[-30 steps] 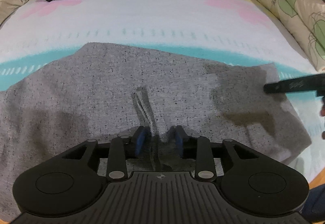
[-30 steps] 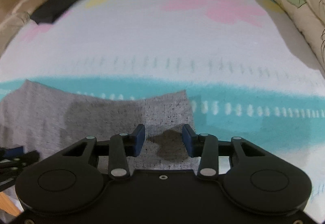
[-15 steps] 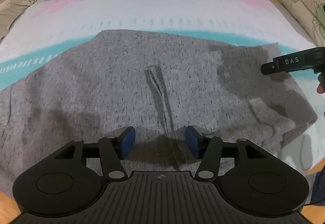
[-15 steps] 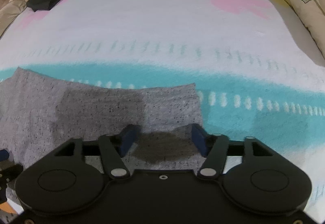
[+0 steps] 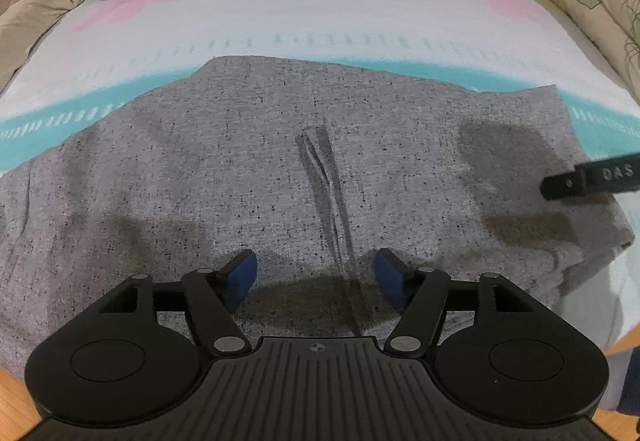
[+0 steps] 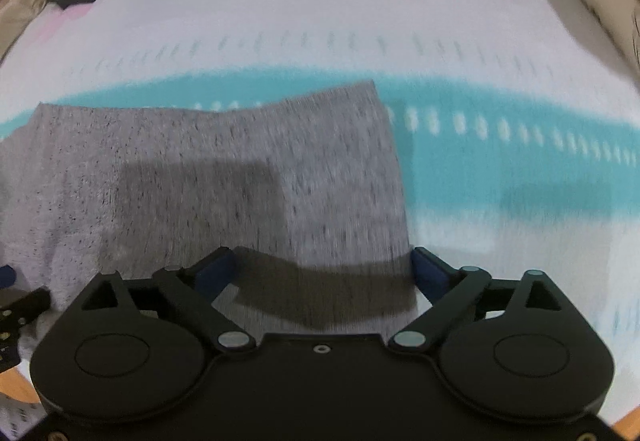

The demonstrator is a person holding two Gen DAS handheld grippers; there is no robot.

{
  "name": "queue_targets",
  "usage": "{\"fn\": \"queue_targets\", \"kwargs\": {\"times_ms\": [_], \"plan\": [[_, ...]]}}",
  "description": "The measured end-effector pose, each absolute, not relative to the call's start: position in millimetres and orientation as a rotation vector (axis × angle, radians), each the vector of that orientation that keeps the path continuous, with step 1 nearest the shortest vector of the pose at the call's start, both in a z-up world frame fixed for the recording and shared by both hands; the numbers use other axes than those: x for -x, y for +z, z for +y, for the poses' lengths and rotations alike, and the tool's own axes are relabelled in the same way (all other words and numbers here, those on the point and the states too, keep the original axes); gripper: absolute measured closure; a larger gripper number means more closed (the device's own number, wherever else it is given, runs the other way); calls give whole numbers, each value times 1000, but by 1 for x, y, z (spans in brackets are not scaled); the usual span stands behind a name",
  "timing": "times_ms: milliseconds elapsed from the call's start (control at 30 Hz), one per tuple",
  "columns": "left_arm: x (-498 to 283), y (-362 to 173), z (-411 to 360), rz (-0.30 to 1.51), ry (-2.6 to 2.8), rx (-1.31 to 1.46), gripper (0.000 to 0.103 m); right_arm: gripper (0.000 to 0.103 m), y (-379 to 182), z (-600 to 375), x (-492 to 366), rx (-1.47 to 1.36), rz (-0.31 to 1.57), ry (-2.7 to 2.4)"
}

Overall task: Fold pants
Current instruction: 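Smooth the folded grey pants flat with both open grippers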

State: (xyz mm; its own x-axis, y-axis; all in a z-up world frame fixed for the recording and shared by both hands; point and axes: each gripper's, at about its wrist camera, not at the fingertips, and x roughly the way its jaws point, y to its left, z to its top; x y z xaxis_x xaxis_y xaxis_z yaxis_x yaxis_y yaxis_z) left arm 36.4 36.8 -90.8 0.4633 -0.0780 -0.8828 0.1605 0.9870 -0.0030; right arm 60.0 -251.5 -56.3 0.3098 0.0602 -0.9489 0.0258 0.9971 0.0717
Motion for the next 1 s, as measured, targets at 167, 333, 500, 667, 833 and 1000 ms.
{"fn": "queue_targets", "kwargs": {"times_ms": [167,333,500,667,833,1000], "plan": [[-35,-91,36,1077,-142,-82,38,5,-55,-253,-43,-74,1270,41],[-35,-91,38,1078,-137,-68,37,3,-55,-252,-29,-71,1283,63],[-31,-91,40,1079,-122,-59,33,1,-56,-253,-21,-70,1288,74],[-22,-91,44,1078,-92,-37,27,0,-57,-254,-24,-71,1305,73],[-9,-82,50,1017,-56,5,29,0,-60,-259,-34,-74,1309,81],[-6,-57,47,869,-46,18,30,2,-48,-283,-46,-157,1288,127]]}}
